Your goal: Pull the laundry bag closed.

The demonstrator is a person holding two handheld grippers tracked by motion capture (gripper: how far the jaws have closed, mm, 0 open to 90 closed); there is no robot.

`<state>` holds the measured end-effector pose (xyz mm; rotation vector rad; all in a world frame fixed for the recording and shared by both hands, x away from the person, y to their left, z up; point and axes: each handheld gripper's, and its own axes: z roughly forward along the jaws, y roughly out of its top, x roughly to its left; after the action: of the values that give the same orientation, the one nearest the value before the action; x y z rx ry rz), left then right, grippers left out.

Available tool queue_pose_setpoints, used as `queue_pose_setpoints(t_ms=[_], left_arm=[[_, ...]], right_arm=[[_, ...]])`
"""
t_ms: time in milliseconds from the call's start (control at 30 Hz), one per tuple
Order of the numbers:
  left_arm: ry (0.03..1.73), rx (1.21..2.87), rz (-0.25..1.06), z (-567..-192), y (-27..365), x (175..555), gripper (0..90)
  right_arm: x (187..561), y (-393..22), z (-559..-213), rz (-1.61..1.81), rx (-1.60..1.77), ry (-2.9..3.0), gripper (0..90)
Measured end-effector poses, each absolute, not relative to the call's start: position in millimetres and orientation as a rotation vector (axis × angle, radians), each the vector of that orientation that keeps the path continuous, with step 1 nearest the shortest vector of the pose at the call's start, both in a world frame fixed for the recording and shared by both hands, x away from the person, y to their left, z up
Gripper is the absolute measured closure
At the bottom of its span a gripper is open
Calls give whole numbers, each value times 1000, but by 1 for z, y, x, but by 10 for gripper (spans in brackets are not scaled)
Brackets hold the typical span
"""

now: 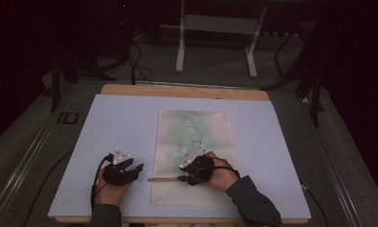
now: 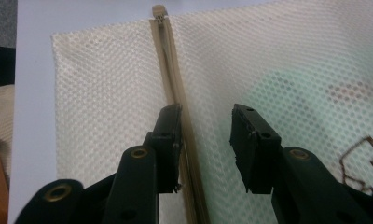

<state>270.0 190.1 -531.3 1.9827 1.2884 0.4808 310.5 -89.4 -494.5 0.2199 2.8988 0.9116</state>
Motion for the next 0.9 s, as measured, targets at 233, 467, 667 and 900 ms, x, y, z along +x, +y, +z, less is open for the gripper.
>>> queue_pose_setpoints(t_ms=[233, 467, 667, 900], left_arm=[[1290, 1985, 479, -531, 190, 270, 513], [1291, 1985, 479, -531, 190, 270, 513], [1292, 1985, 479, -531, 190, 270, 513], [1290, 1986, 482, -531, 190, 270, 513]], right_arm=[[310, -78, -495, 915, 194, 2905, 643], [308, -67, -497, 924, 157, 2915, 689], [307, -59, -498, 944, 144, 2919, 697], [305, -49, -501, 958, 128, 2929, 711]])
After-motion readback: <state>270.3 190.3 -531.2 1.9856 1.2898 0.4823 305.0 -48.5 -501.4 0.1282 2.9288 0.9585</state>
